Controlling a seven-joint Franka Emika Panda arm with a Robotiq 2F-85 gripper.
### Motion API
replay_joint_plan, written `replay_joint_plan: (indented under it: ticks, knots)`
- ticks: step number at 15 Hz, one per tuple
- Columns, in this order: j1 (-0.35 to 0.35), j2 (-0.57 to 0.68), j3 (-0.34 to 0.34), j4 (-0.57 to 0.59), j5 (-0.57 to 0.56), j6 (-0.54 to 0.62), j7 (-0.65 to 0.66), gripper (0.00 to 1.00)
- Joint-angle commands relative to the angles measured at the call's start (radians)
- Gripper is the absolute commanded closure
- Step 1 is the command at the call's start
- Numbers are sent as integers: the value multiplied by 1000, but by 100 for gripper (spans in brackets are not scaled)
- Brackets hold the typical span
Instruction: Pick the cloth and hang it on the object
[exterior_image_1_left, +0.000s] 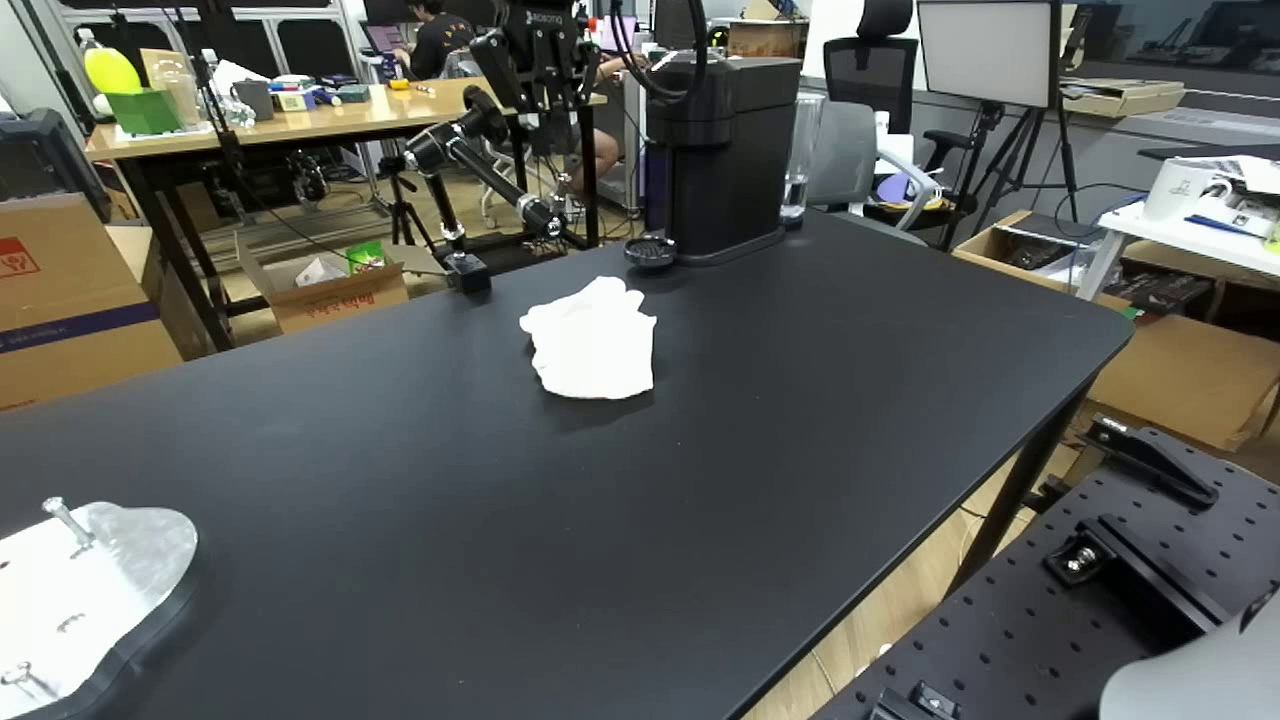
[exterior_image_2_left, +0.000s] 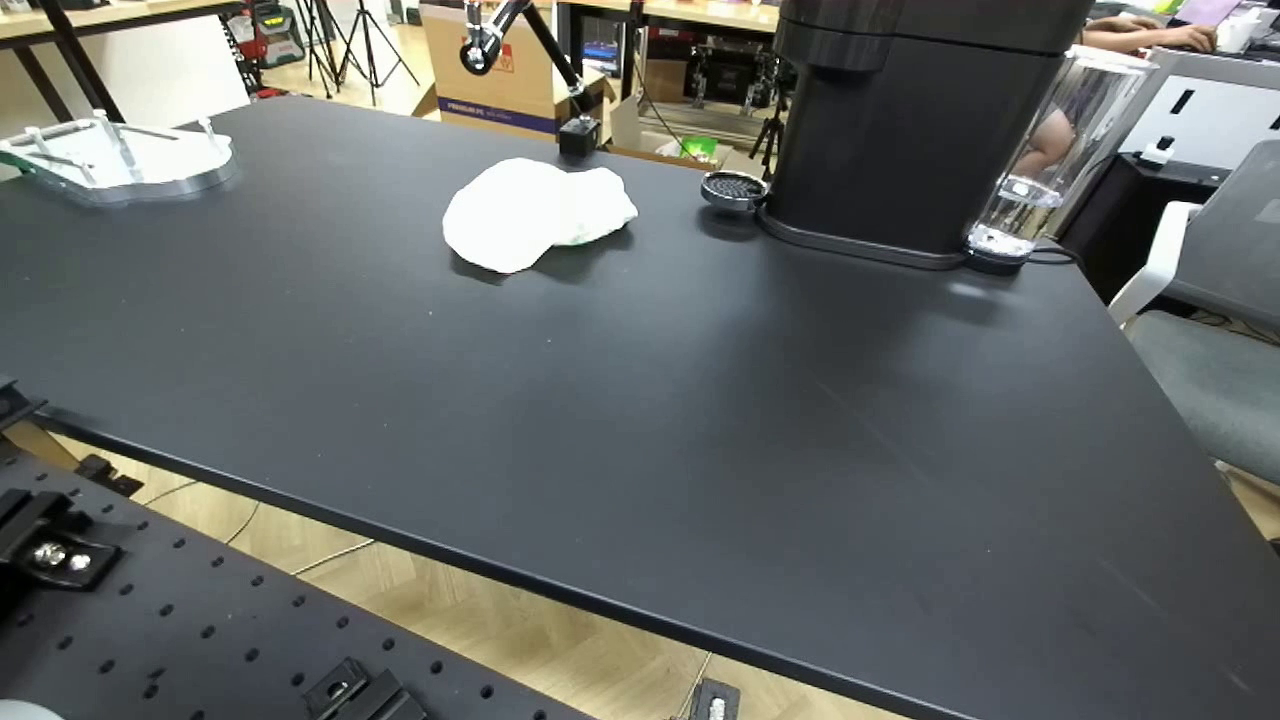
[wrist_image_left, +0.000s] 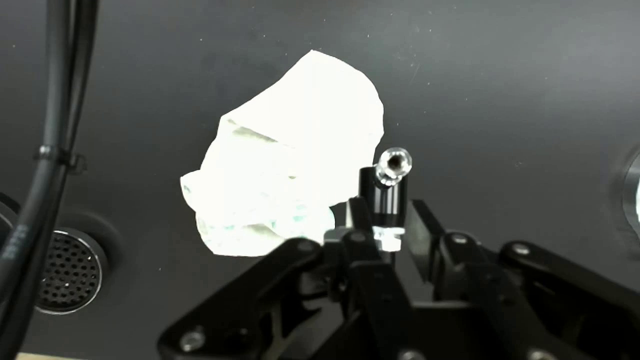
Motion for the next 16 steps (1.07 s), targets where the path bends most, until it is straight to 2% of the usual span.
replay_joint_plan:
  ticks: [1, 3, 4, 6, 8, 10, 13, 14, 15, 16]
  knots:
    - [4, -115, -7, -46, -41, -28, 46, 99]
    - [-4, -174, -10, -75, -43, -59, 47, 100]
    - [-7, -208, -15, -104, -56, -51, 35, 74]
    - [-22, -277, -24, -191, -71, 3, -5, 71]
    - [-38, -343, -39, -307, -103, 116, -47, 57]
    - [-58, -388, -59, -428, -152, 282, -91, 43]
    - [-98, -395, -99, -571, -171, 538, -121, 23]
    - [-78, -358, -80, -469, -153, 424, -113, 16]
    - [-87, -358, -88, -500, -153, 460, -122, 34]
    - [-90, -353, -89, -501, -152, 459, -125, 28]
